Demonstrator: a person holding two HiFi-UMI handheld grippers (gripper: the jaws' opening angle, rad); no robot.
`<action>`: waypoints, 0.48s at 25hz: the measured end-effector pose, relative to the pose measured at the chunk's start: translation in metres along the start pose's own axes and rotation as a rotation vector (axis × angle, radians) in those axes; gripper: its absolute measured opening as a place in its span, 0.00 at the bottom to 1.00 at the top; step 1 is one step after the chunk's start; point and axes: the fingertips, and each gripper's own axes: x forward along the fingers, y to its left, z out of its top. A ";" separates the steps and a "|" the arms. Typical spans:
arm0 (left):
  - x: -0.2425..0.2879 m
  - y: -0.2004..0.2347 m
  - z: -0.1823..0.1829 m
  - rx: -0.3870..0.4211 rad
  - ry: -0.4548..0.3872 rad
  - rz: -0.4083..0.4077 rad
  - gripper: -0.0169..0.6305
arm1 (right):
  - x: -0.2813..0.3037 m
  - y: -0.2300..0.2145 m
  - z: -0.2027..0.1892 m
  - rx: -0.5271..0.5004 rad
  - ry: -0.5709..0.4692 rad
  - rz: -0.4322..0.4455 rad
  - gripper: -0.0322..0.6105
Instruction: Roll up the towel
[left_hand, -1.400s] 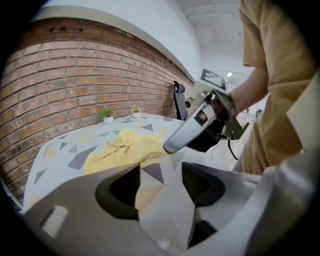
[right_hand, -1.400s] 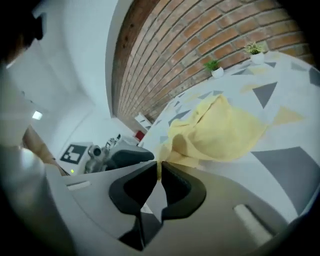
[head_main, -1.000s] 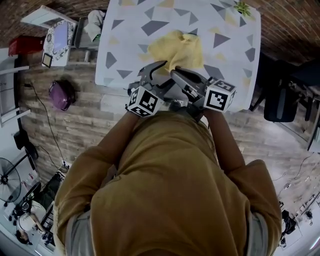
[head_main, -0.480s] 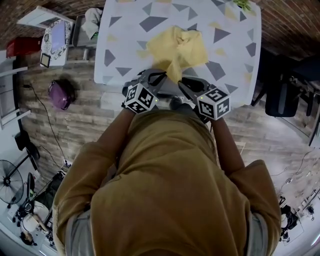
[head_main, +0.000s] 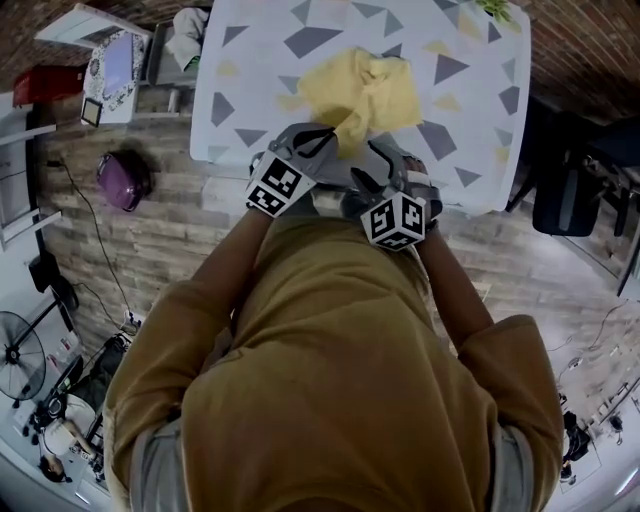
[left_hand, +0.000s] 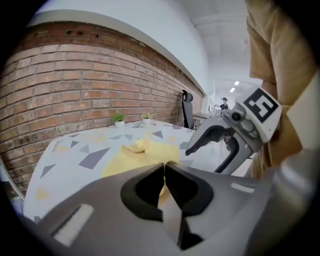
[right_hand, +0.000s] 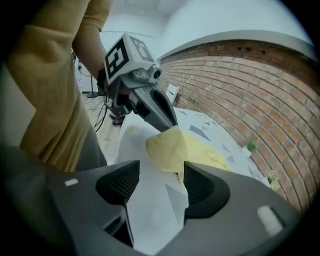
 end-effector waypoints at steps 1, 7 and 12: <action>0.000 -0.001 0.004 -0.016 -0.006 0.000 0.13 | 0.006 -0.002 0.007 0.007 -0.019 -0.034 0.45; -0.001 0.000 0.022 -0.098 -0.040 0.001 0.13 | 0.025 -0.014 0.020 0.119 -0.084 -0.128 0.45; -0.006 0.003 0.012 -0.038 -0.001 -0.012 0.13 | 0.009 -0.028 0.017 0.206 -0.125 -0.117 0.22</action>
